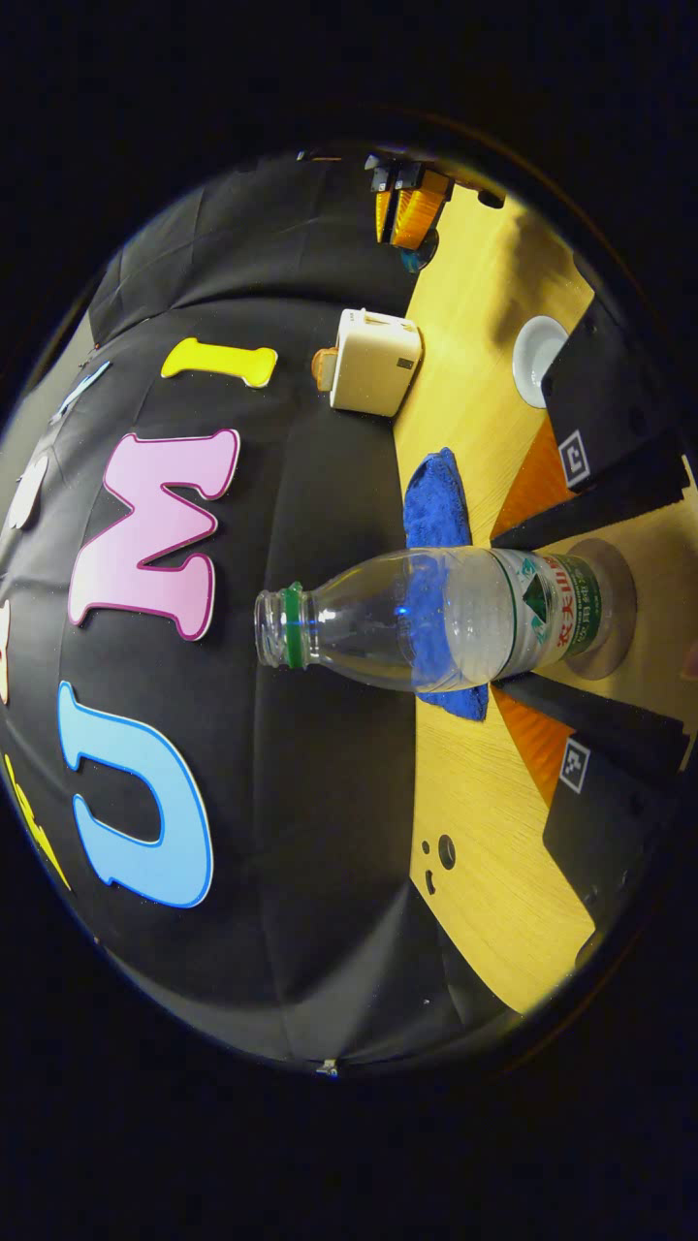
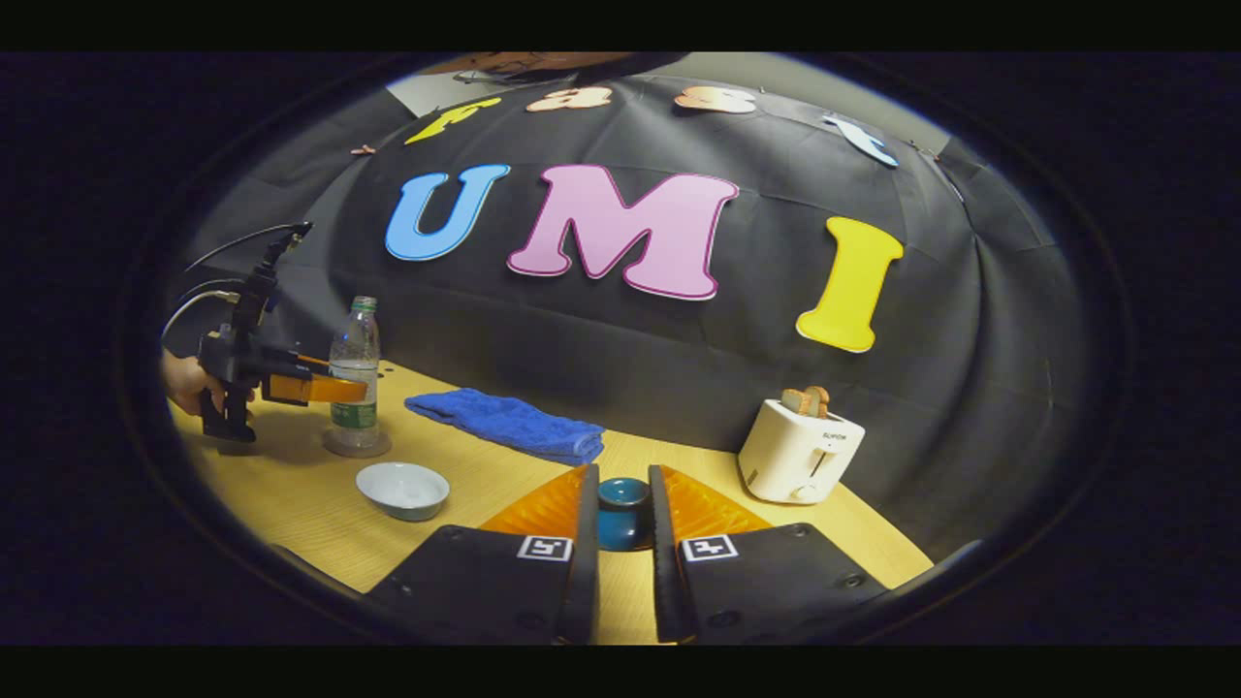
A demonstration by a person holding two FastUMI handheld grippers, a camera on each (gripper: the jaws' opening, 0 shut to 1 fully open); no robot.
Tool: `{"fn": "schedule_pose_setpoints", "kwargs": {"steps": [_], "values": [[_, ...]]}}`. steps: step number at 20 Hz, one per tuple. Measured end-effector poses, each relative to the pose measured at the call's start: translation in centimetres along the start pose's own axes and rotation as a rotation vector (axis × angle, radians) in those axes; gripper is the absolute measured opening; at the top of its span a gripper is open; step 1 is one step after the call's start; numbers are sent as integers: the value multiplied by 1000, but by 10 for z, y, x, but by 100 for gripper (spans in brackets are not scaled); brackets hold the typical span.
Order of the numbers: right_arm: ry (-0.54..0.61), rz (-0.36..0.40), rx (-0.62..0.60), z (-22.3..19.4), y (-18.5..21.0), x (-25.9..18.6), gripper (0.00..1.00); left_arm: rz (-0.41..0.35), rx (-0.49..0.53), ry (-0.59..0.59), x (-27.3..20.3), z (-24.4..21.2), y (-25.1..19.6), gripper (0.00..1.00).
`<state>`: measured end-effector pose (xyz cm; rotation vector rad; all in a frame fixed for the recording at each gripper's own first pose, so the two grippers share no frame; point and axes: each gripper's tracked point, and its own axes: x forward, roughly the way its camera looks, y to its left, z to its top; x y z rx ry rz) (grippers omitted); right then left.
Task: Open the teacup lid with one hand, grasp the water bottle and pour water into the teacup with the other hand; after pouring, place the water bottle on the coaster and then close the teacup lid.
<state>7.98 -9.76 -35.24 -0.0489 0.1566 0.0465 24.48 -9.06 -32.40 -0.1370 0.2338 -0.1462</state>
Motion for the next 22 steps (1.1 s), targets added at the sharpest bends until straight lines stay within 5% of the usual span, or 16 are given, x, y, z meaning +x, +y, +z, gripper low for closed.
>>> {"fn": "schedule_pose_setpoints", "kwargs": {"steps": [4, 12, 22], "values": [[-1, -1, -1, 1, 2, 0, 26, -9, -2, 50, 1, -14, -1, 95], [4, 34, 33, 2, 28, 5, 31, -17, -44, 75, -16, -30, -2, 96], [17, 169, 134, 5, 120, 14, 31, 39, -6, 101, -83, -43, 5, 96]]}}
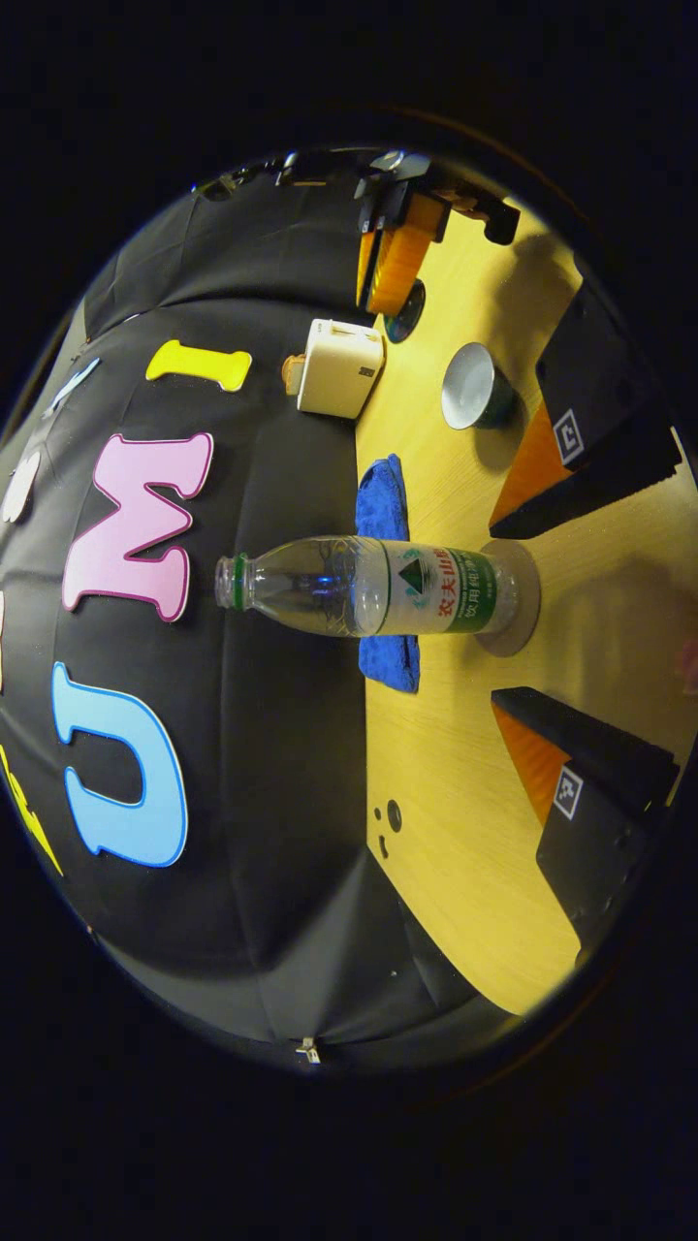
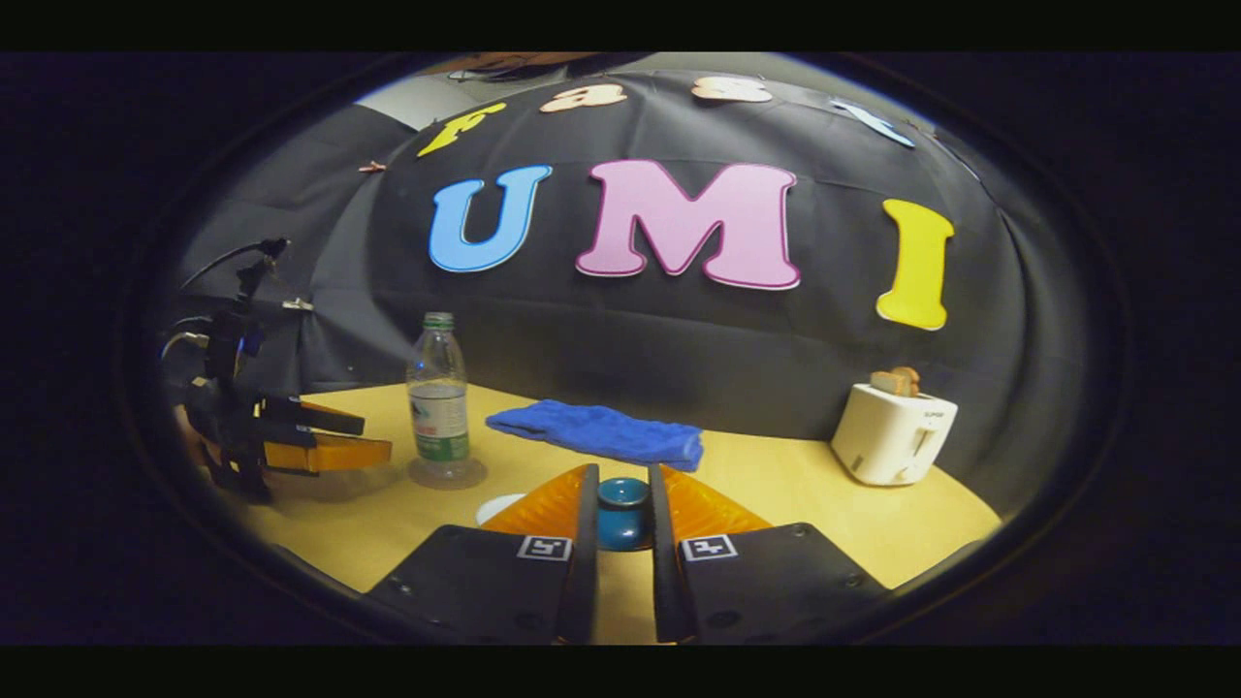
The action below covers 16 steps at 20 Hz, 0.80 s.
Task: Open the teacup lid with one hand, grasp the water bottle and pour water into the teacup with the other hand; after pouring, place the water bottle on the coaster and then close the teacup lid.
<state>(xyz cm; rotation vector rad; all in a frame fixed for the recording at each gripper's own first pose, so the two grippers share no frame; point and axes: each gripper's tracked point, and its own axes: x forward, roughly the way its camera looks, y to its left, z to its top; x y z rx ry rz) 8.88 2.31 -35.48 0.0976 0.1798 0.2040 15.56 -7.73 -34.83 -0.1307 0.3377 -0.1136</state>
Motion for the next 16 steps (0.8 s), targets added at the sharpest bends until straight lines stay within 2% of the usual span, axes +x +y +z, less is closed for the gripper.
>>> {"fn": "schedule_pose_setpoints", "kwargs": {"steps": [3, 4, 6, 7, 8, 9, 10, 11, 12, 13, 16], "values": [[16, 26, 34, -7, 20, 10, 31, 10, 24, -13, -17, 4, -3, 96], [23, 34, 49, -10, 25, 14, 26, 8, 23, -20, -22, 6, -5, 96], [36, 48, 87, -15, 33, 20, 26, -5, 16, -28, -29, 9, -10, 96], [43, 51, 102, -18, 35, 23, 31, -10, 11, -30, -31, 9, -12, 96], [53, 54, 114, -22, 37, 26, 26, -12, 10, -33, -32, 9, -12, 96], [65, 57, 122, -26, 39, 29, 31, -15, 14, -34, -33, 8, -12, 96], [76, 59, 132, -30, 39, 31, 27, -16, 20, -33, -33, 8, -11, 96], [84, 63, 142, -33, 41, 33, 31, -17, 24, -30, -32, 6, -9, 96], [95, 67, 146, -36, 43, 34, 31, -16, 26, -27, -32, 5, -8, 96], [97, 70, 136, -36, 43, 35, 27, -16, 27, -25, -31, 4, -7, 96], [128, 69, 115, -43, 44, 40, 27, -11, 24, -24, -33, 4, -4, 96]]}}
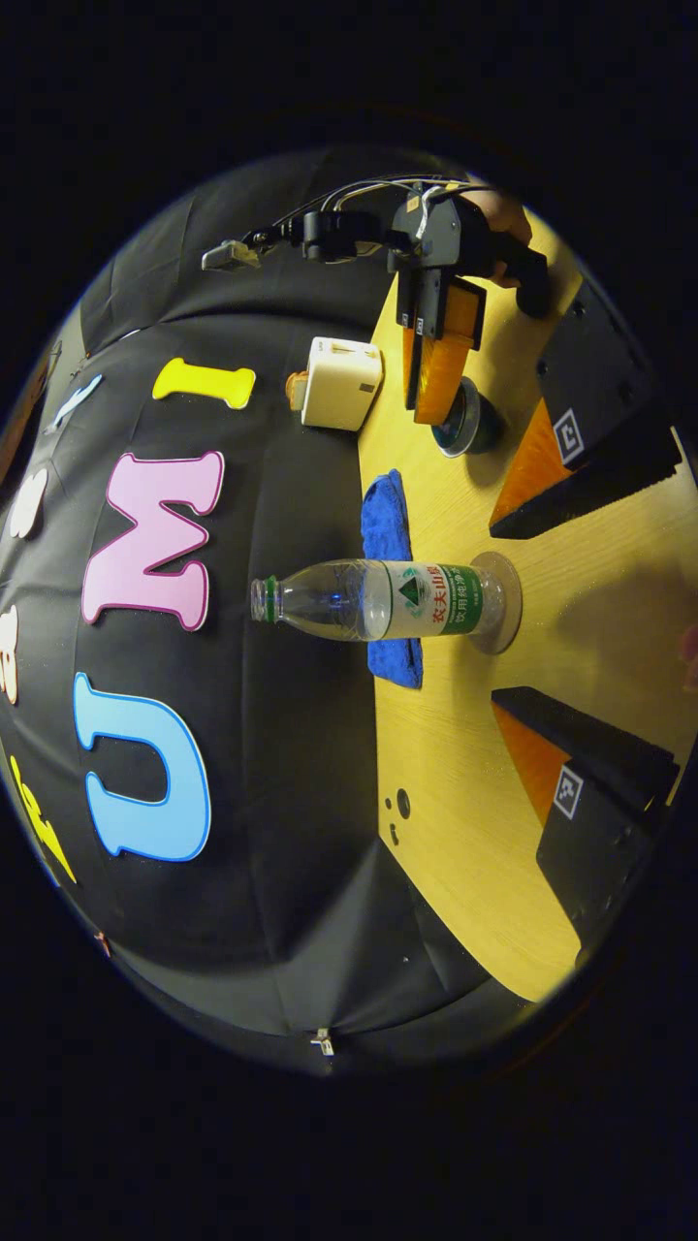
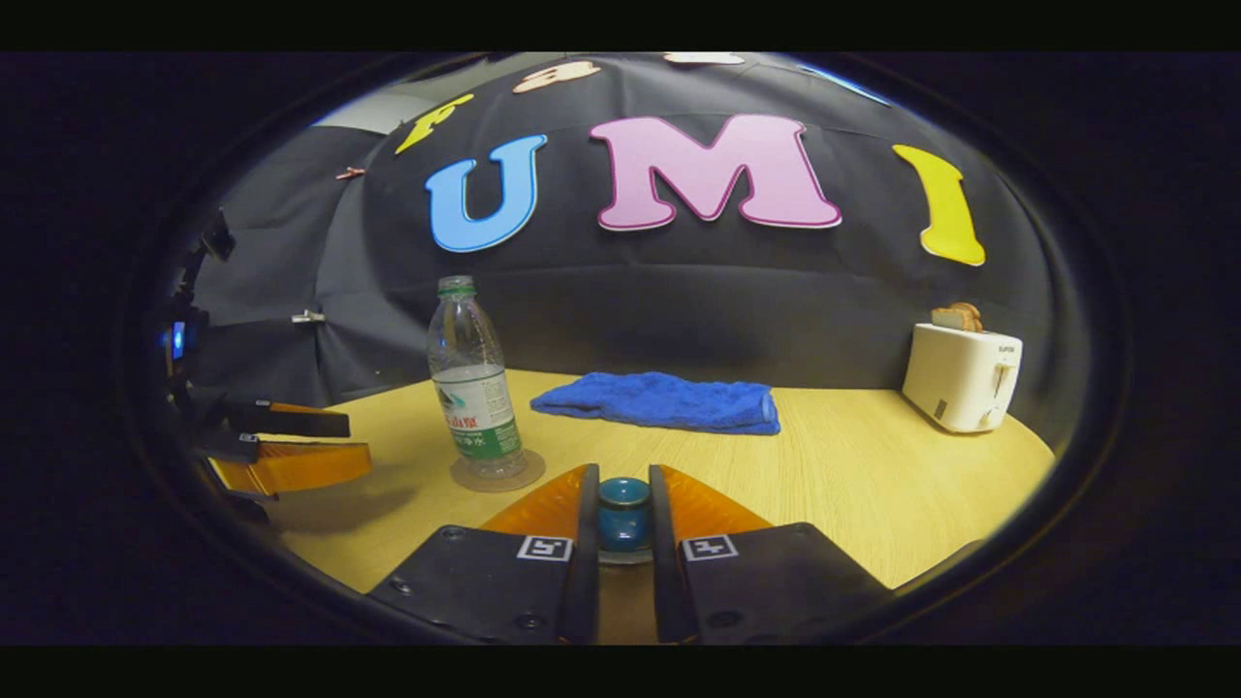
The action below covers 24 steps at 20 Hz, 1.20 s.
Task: Open the teacup lid with one hand, grasp the water bottle and pour water into the teacup with the other hand; after pouring, place the water bottle on the coaster and then close the teacup lid.
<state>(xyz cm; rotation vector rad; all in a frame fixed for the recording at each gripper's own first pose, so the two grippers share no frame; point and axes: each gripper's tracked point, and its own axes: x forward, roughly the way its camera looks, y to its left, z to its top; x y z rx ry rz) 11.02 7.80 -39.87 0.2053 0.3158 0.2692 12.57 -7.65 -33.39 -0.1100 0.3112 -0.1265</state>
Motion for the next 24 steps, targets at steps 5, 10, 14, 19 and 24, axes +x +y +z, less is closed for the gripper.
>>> {"fn": "schedule_pose_setpoints", "kwargs": {"steps": [5, 10, 14, 19, 24], "values": [[25, -2, -26, -5, 2, 3, 29, 9, -6, -2, -1, 0, 3, 96], [28, -18, -30, -6, 0, 3, 35, 18, 0, -5, -3, 3, 6, 96], [-6, -13, -9, 9, 3, -7, 65, 30, -8, -10, -11, 13, 6, 96], [-82, -43, -26, 76, 2, -47, 83, 52, -33, -19, -30, 49, -2, 96], [-83, -72, -25, 149, 9, -95, 87, 63, -54, -53, -64, 110, -15, 96]]}}
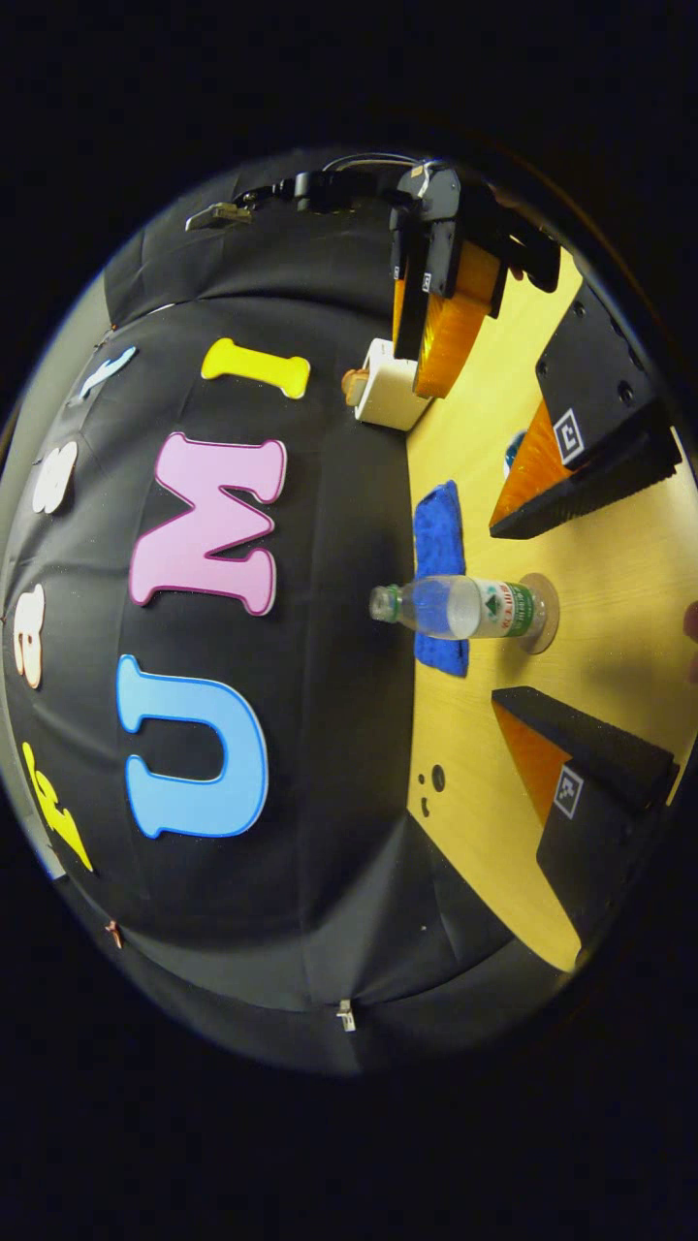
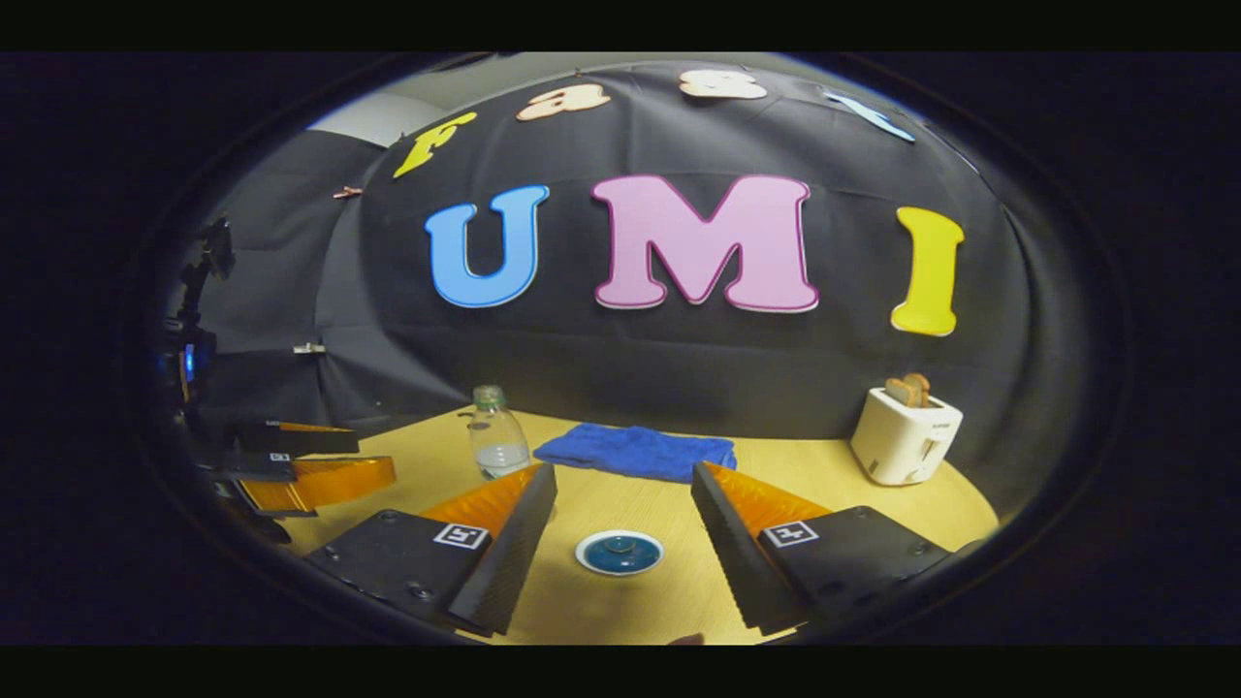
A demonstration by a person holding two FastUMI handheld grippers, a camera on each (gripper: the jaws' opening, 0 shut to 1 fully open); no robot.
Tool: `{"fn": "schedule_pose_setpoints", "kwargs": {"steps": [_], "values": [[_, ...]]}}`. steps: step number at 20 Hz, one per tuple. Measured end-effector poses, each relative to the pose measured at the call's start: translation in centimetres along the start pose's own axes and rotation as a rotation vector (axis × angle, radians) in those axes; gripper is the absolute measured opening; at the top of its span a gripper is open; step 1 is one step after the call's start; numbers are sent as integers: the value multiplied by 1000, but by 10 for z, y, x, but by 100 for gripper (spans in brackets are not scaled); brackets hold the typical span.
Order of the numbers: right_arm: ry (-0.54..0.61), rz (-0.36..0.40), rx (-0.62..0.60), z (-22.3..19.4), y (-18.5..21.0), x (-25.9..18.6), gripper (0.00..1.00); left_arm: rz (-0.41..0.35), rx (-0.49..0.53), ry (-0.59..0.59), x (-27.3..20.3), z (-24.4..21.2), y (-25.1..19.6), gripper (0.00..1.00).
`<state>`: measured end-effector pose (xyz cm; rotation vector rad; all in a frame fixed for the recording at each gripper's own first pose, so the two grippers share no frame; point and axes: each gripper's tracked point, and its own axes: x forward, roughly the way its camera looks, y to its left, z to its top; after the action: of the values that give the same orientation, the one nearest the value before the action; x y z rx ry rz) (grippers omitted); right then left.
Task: Open the teacup lid with one hand, grasp the water bottle and pour water into the teacup with the other hand; after pouring, place the water bottle on the coaster and then close the teacup lid.
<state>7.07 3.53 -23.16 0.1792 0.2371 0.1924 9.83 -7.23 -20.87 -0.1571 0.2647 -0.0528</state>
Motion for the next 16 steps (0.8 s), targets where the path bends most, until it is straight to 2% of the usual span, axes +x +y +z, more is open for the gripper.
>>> {"fn": "schedule_pose_setpoints", "kwargs": {"steps": [8, 12, 13, 14, 16], "values": [[-39, -100, 12, 79, -3, -57, 87, 42, 5, -37, -45, 63, 15, 96], [-73, -110, -41, 114, -3, -77, 87, 34, -28, -61, -58, 90, 16, 96], [-79, -111, -46, 118, -3, -80, 83, 30, -28, -68, -60, 96, 17, 96], [-83, -115, -49, 122, -2, -83, 87, 22, -26, -71, -62, 100, 16, 96], [-93, -127, -54, 129, -2, -89, 87, 13, -16, -79, -64, 107, 17, 96]]}}
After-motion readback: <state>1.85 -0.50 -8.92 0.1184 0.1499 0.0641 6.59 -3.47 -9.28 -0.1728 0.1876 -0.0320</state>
